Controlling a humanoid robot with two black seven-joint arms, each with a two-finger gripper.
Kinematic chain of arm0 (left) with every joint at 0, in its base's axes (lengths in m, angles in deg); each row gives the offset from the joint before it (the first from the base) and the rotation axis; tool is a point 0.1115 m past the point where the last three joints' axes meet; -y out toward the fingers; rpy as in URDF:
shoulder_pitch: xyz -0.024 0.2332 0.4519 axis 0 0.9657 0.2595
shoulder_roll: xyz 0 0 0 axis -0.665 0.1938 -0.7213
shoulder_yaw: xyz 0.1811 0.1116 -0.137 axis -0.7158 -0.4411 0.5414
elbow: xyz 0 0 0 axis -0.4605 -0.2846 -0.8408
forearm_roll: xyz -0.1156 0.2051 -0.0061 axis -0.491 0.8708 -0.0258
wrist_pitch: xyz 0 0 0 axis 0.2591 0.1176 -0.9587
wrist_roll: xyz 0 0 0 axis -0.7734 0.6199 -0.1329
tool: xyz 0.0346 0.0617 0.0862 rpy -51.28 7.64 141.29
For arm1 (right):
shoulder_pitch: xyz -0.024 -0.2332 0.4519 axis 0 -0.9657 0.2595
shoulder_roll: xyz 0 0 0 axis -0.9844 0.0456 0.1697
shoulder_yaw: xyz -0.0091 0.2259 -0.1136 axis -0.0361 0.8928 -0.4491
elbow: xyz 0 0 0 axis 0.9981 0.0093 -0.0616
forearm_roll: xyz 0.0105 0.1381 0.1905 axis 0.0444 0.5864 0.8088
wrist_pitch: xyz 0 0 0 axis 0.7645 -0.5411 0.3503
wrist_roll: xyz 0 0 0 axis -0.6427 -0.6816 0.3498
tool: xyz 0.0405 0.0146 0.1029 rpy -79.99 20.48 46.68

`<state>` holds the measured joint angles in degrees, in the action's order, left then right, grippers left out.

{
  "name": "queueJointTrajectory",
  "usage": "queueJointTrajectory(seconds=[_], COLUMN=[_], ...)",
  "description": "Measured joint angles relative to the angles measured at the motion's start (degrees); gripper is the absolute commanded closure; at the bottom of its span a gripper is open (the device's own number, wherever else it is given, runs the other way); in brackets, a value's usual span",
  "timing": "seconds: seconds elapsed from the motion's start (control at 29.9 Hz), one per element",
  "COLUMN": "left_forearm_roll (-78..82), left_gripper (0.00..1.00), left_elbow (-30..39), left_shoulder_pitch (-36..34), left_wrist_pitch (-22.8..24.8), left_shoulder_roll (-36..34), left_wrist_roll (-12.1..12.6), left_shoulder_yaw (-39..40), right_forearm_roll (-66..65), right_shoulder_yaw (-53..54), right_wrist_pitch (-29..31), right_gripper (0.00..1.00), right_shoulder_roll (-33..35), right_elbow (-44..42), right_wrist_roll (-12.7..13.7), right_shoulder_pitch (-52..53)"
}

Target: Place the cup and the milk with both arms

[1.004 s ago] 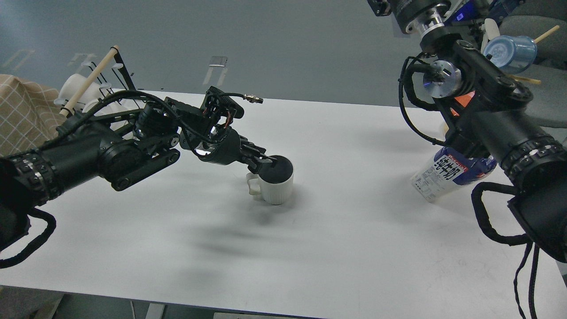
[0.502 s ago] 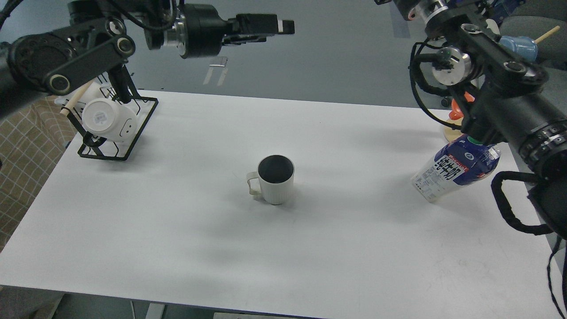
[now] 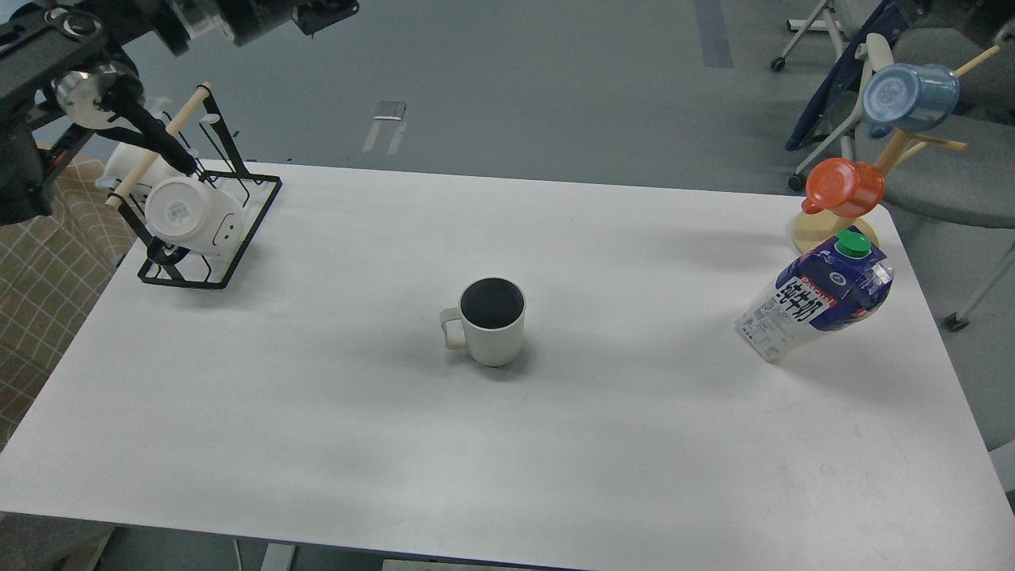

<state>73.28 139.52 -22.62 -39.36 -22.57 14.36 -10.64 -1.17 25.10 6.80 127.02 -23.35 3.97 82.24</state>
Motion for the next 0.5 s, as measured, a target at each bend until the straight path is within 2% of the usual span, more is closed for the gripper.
queueJointTrajectory(seconds=[0.07, 0.17, 0.23, 0.37, 0.5], left_forearm_roll=[-3.0, -8.8, -11.9, -13.3, -13.3], left_gripper=[0.02, 0.02, 0.02, 0.02, 0.02], left_elbow=[0.0, 0.0, 0.0, 0.0, 0.0], left_shoulder_pitch=[1.6, 3.6, 5.1, 6.9, 7.6], left_wrist_pitch=[0.0, 0.0, 0.0, 0.0, 0.0], left_shoulder_roll=[0.3, 1.1, 1.7, 2.3, 2.5], left_wrist_roll=[2.4, 7.2, 9.4, 10.4, 10.5], left_shoulder_yaw=[2.4, 5.2, 6.7, 7.6, 7.7], right_forearm_roll=[-6.0, -12.7, -16.3, -24.0, -33.0], right_shoulder_yaw=[0.0, 0.0, 0.0, -0.1, -1.7], right_wrist_pitch=[-3.0, -7.8, -11.9, -22.2, -34.5], right_gripper=[0.00, 0.00, 0.00, 0.00, 0.00], right_shoulder_roll=[5.8, 13.7, 18.5, 25.6, 29.0], right_elbow=[5.2, 12.4, 16.7, 22.1, 23.1], right_wrist_roll=[0.0, 0.0, 0.0, 0.0, 0.0], right_shoulder_pitch=[-2.2, -6.2, -9.7, -17.5, -26.0])
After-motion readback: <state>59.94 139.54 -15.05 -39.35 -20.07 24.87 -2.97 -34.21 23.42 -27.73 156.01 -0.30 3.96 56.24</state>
